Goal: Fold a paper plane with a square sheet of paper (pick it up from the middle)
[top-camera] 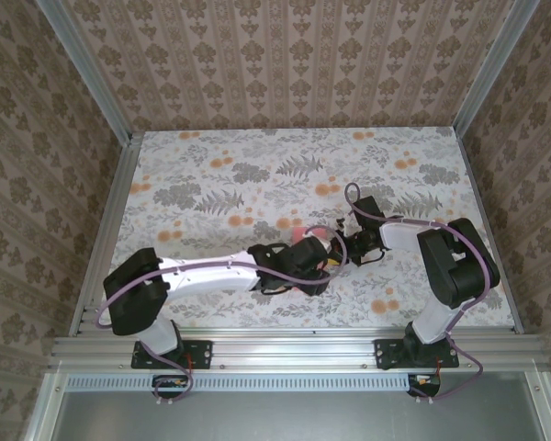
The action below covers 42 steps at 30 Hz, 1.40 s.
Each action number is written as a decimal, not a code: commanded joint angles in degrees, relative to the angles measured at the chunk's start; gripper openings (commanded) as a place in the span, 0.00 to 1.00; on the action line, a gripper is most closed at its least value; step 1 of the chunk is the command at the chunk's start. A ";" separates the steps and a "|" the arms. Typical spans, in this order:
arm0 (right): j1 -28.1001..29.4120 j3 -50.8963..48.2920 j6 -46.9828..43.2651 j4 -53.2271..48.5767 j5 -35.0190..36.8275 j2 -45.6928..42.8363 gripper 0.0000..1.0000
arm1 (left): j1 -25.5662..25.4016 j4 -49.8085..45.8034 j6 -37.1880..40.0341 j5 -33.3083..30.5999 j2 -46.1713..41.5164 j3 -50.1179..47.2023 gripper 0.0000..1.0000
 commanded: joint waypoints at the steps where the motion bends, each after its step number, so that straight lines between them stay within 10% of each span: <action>1: 0.18 0.90 1.77 -1.43 0.35 -1.65 0.00 | -2.60 -6.97 5.25 -8.54 3.80 4.15 0.57; 19: 0.15 1.34 1.47 -2.50 0.18 -1.55 0.01 | -5.55 -11.12 6.32 -14.92 16.00 14.45 0.60; 42: -0.26 3.47 -1.83 -6.61 2.25 -1.97 0.14 | -4.78 -8.38 4.47 -14.88 11.84 10.33 0.00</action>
